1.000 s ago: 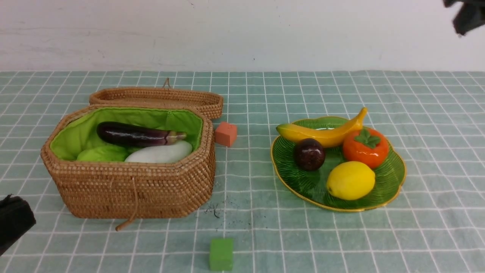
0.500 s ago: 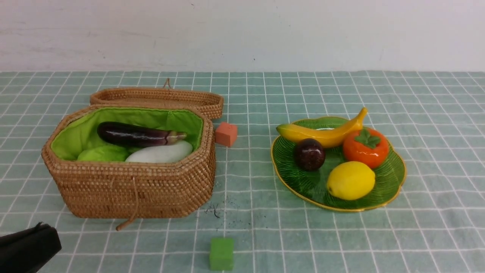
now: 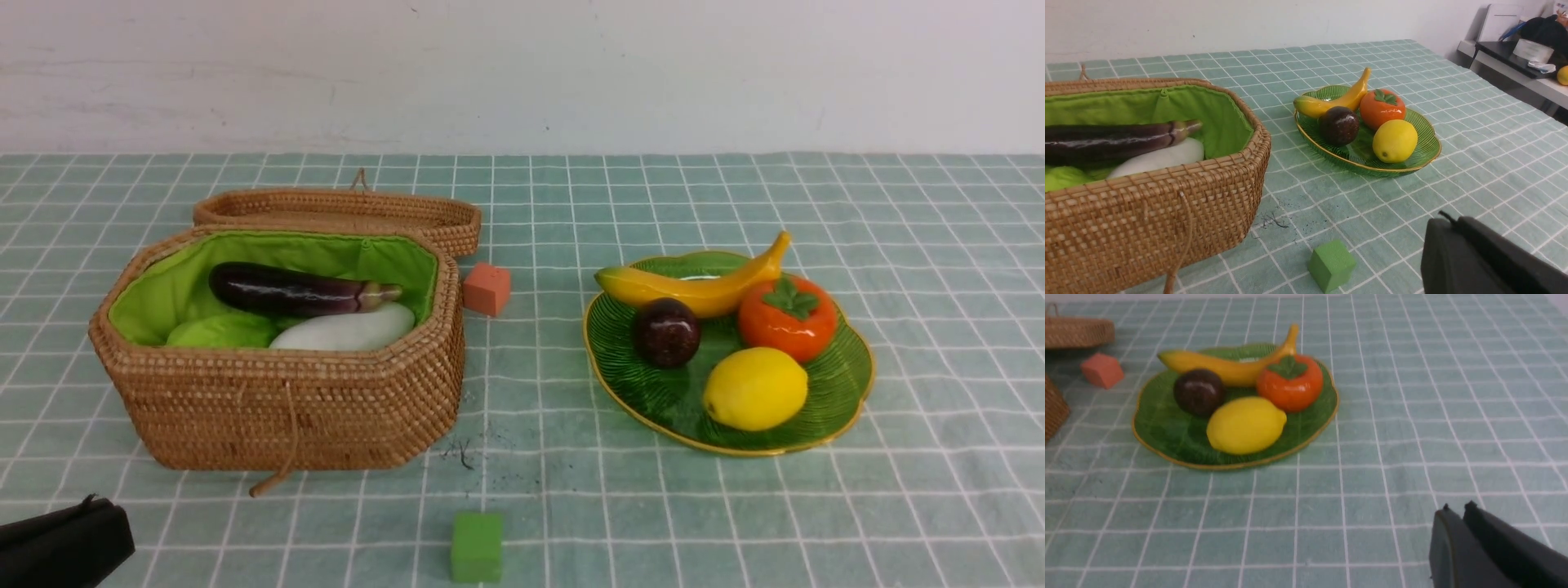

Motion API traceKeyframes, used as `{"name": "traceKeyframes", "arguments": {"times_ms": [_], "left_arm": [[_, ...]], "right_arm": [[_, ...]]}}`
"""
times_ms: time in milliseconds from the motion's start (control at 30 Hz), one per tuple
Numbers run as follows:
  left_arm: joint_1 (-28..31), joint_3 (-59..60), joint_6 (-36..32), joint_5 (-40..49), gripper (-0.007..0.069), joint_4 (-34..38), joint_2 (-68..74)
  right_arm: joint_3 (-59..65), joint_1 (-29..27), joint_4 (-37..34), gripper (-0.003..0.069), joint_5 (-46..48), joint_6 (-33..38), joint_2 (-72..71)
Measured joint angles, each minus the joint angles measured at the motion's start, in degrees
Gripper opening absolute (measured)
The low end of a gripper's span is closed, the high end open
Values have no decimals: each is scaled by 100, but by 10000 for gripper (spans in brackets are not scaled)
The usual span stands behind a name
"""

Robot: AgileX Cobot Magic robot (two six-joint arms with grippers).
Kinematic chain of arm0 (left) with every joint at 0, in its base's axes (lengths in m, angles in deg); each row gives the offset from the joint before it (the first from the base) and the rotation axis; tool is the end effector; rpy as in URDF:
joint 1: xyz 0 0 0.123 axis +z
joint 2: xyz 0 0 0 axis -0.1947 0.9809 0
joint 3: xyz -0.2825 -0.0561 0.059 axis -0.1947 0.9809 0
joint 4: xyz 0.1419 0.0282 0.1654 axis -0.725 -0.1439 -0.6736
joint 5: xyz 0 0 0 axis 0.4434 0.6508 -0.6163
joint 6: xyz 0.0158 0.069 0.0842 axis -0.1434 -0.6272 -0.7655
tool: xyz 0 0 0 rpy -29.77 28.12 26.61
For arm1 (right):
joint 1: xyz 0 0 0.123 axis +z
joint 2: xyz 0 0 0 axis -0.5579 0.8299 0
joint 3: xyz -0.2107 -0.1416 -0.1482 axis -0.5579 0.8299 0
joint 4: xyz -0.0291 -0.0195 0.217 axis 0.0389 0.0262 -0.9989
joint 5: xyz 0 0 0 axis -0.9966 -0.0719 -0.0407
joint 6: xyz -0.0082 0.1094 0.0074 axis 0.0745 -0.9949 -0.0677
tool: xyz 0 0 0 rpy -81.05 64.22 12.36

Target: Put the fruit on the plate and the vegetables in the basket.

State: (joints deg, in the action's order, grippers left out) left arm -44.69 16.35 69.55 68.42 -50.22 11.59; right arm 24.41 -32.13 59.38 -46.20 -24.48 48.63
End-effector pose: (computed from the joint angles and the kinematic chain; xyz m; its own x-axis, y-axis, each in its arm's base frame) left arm 0.0337 -0.0280 0.2996 -0.2465 -0.0759 -0.9662 0.5488 0.8107 -0.2038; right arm 0.0205 0.0018 0.2719 -0.3691 0.0228 -0.9291 -0.0277 0.9990 0.0355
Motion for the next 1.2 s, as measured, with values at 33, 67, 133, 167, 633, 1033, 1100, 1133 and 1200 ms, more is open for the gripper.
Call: {"name": "traceKeyframes", "arguments": {"times_ms": [33, 67, 133, 167, 633, 1033, 1100, 1133, 1200], "left_arm": [[0, 0, 0, 0, 8, 0, 0], [0, 0, 0, 0, 9, 0, 0], [0, 0, 0, 5, 13, 0, 0], [0, 0, 0, 5, 13, 0, 0], [0, 0, 0, 112, 25, 2, 1], [0, 0, 0, 395, 35, -43, 6], [0, 0, 0, 395, 38, -43, 6], [0, 0, 0, 395, 38, -43, 6], [0, 0, 0, 395, 39, -43, 6]], "right_arm": [[103, 0, 1, 44, 0, 0, 0], [154, 0, 7, 45, 0, 0, 0], [441, 0, 150, 49, -145, -12, 0], [456, 0, 170, 49, -161, -12, 0], [2646, -362, 374, -18, -2436, -317, -1104], [2670, -349, 280, -18, -2037, -311, -1142], [2670, -349, 268, -18, -2037, -311, -1142], [2670, -349, 268, -18, -2037, -311, -1142], [2670, -349, 264, -18, -2037, -311, -1142]]}}
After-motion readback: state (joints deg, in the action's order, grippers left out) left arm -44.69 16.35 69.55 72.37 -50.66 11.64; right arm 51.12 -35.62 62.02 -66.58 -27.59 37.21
